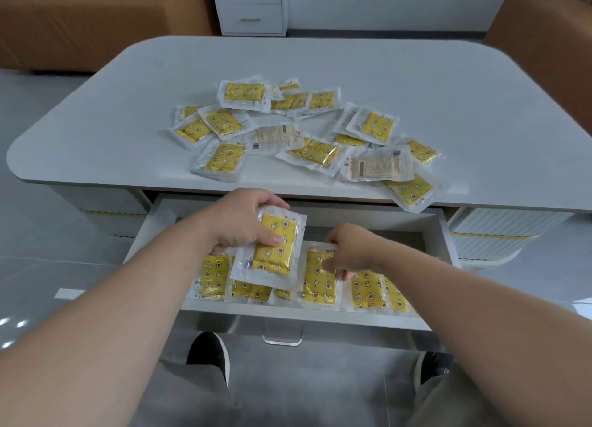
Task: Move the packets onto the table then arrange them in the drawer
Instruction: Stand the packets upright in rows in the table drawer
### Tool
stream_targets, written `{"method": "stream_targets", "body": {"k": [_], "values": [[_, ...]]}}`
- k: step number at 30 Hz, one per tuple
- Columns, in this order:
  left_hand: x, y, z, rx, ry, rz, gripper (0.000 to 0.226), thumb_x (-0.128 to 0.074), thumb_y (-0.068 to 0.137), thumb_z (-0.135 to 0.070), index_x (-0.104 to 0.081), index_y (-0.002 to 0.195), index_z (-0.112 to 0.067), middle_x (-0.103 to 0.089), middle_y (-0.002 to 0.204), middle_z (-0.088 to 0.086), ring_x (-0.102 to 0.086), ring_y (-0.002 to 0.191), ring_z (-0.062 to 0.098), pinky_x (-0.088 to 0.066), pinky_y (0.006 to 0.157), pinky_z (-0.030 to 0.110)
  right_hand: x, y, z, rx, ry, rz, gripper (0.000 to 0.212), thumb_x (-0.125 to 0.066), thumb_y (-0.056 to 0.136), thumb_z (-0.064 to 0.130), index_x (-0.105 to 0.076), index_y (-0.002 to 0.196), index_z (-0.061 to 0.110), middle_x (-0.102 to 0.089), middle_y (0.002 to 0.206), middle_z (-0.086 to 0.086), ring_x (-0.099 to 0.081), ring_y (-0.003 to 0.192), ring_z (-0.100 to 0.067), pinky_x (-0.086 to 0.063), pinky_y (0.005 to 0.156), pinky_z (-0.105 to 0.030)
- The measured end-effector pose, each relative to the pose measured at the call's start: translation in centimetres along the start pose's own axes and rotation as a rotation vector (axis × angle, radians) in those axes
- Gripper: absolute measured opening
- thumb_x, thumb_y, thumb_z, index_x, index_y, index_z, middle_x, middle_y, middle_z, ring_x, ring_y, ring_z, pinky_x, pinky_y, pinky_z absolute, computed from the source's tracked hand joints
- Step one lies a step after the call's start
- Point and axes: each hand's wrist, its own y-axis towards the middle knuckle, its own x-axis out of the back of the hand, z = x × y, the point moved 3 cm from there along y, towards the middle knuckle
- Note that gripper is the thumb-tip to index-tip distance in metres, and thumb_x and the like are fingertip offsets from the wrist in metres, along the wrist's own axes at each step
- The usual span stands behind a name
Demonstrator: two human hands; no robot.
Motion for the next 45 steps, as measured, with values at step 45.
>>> {"method": "stream_targets", "body": {"k": [45], "values": [[-3.1, 2.2, -5.6, -0.341, 0.821, -0.551, 0.013, -0.061, 0.091, -0.022, -0.066, 0.103, -0.021, -0.062, 0.098, -0.004, -0.059, 0.089, 0.02, -0.046, 0.068, 0.031, 9.1, -3.5, 3.3, 0.104, -0.363, -0.742, 0.025, -0.053, 0.092, 0.024, -0.061, 0.116, 0.019, -0.058, 0.118, -0.003, -0.053, 0.113, -0.027, -0.049, 0.087, -0.038]]}}
